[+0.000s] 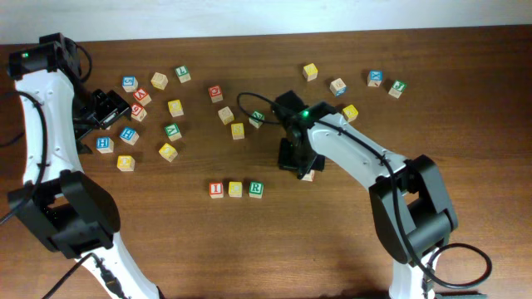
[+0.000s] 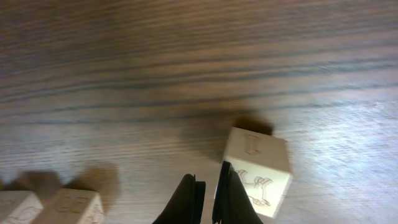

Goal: Spell out ICRA

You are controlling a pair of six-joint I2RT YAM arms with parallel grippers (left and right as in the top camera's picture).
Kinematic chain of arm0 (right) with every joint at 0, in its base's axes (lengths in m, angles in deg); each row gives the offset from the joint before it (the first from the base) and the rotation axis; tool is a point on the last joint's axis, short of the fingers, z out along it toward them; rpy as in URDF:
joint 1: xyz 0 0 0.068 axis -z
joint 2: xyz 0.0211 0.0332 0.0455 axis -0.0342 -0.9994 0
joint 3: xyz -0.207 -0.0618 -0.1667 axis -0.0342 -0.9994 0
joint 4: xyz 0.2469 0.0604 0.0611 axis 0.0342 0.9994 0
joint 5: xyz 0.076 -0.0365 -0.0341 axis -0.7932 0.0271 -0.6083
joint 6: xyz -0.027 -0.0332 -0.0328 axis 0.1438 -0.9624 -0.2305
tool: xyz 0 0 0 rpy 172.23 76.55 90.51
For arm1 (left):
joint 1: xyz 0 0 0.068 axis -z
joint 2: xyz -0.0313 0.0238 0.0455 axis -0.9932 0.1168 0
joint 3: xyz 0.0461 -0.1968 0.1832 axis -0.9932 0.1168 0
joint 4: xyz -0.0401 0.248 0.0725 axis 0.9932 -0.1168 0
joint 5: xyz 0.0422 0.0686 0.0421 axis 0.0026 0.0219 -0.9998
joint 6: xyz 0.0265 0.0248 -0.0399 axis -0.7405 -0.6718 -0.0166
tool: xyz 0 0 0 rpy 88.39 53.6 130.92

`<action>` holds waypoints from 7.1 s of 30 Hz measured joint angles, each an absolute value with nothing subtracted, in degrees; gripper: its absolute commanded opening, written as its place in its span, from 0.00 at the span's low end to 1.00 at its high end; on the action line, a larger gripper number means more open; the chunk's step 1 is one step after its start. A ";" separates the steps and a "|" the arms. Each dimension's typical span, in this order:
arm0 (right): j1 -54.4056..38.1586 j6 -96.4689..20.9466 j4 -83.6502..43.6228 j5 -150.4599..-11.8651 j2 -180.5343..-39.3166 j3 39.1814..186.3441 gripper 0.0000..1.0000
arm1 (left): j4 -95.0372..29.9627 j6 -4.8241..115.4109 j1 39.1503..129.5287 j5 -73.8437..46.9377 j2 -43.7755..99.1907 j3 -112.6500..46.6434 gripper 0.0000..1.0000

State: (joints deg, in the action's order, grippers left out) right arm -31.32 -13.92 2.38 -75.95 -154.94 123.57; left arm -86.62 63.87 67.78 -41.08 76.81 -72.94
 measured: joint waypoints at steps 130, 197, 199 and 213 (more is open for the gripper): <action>-2.63 -32.65 41.13 -76.82 -154.28 151.44 0.98 | -86.62 63.87 67.78 -41.08 76.81 -72.94 0.99; -28.42 -23.36 -5.82 -87.18 -149.43 111.72 0.04 | -49.57 55.11 89.60 -38.79 57.86 -15.21 0.00; -30.21 -20.82 -7.00 -87.21 -150.31 111.70 0.04 | -47.45 55.11 89.57 -37.65 57.86 -14.73 0.00; -33.69 -14.18 -11.52 -90.40 -152.36 111.62 0.04 | -42.41 55.11 92.96 -31.22 61.57 -14.42 0.00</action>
